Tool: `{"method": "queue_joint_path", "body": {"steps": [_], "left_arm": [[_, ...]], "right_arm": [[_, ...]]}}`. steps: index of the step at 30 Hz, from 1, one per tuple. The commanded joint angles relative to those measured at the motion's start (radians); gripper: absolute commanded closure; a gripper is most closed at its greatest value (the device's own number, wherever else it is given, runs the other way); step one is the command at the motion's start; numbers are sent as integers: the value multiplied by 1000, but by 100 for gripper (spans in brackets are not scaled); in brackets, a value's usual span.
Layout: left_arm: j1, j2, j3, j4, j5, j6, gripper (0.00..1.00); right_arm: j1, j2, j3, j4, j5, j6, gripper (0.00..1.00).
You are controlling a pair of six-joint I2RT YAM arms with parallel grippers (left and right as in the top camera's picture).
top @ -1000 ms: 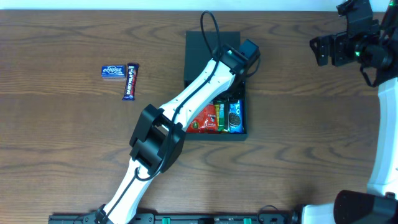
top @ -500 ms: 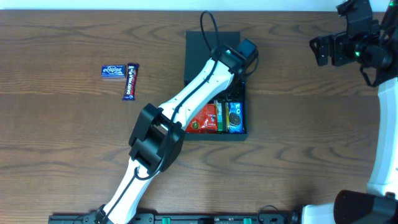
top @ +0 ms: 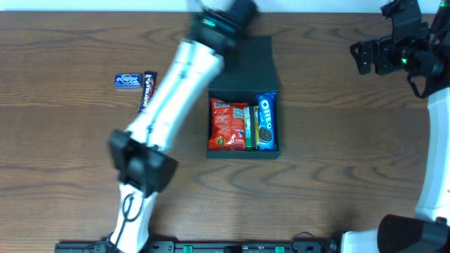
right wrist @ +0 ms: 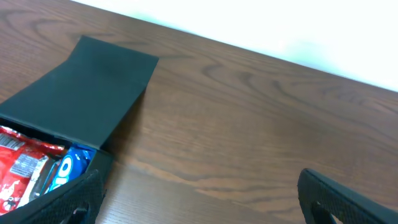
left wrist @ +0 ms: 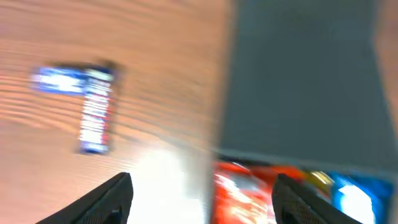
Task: Pack container
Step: 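Lower the green bar into the box and release, withdraw left, then lower left gripper onto the blue Dairy Milk bar and grasp it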
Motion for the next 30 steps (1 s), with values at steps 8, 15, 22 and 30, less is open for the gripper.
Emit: {"method": "queue_joint_path", "body": {"steps": [8,15,22,30], "left_arm": [[332,53,-178,73,123,252,28],[411,70,-336,155,214,259,32],[411,70,-508,269,266,277,33],[417,70,-591,376,262,296,33]], "right_arm": [[-10,0,1,-6,-16,-9,1],[-10,0,1,-8,-18,-9,1],[-10,0,1,-8,-18,-9,1],[-10,0,1,-8,-18,-9,1]]}}
